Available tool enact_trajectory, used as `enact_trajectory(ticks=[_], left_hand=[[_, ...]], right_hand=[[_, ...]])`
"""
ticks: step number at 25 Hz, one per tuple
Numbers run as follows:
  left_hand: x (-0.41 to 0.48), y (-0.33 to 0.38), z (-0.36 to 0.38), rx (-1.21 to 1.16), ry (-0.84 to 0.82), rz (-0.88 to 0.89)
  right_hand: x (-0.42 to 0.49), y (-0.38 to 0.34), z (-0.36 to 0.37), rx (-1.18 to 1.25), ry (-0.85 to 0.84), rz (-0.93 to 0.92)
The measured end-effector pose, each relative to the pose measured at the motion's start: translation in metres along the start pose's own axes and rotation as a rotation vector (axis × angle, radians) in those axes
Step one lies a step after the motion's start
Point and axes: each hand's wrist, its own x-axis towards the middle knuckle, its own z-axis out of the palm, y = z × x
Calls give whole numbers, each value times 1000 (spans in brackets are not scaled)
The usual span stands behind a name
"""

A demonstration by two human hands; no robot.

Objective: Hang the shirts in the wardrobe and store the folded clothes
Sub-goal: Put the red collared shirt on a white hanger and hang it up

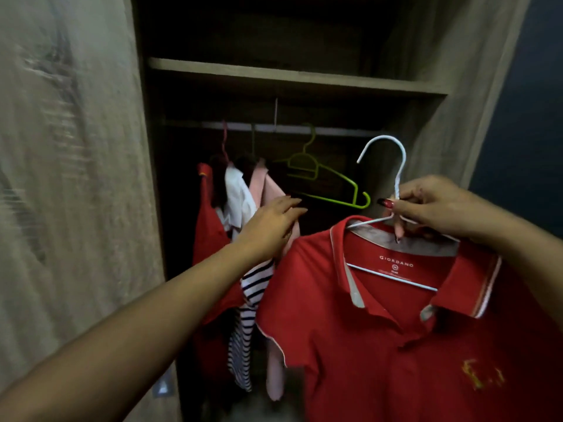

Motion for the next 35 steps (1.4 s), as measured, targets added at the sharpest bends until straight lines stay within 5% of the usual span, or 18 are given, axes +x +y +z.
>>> enact_trajectory(ticks=[3,9,13,24,31,35], left_hand=[[10,-18,28,316,-191,43],[-4,-65,63,639,-194,89],[-22,-70,65,601,-190,74],[1,-41,20,483,106,4],[-10,-30,21,390,32,-100],[-17,-27,19,386,14,-117]], right_hand=[[14,15,-7,-49,50,90],[97,54,-2,-14,161,129],[180,61,24,269,155,104],[338,68,79,171,280,12],[345,82,104,273,167,66],[316,75,97,-20,346,-34]])
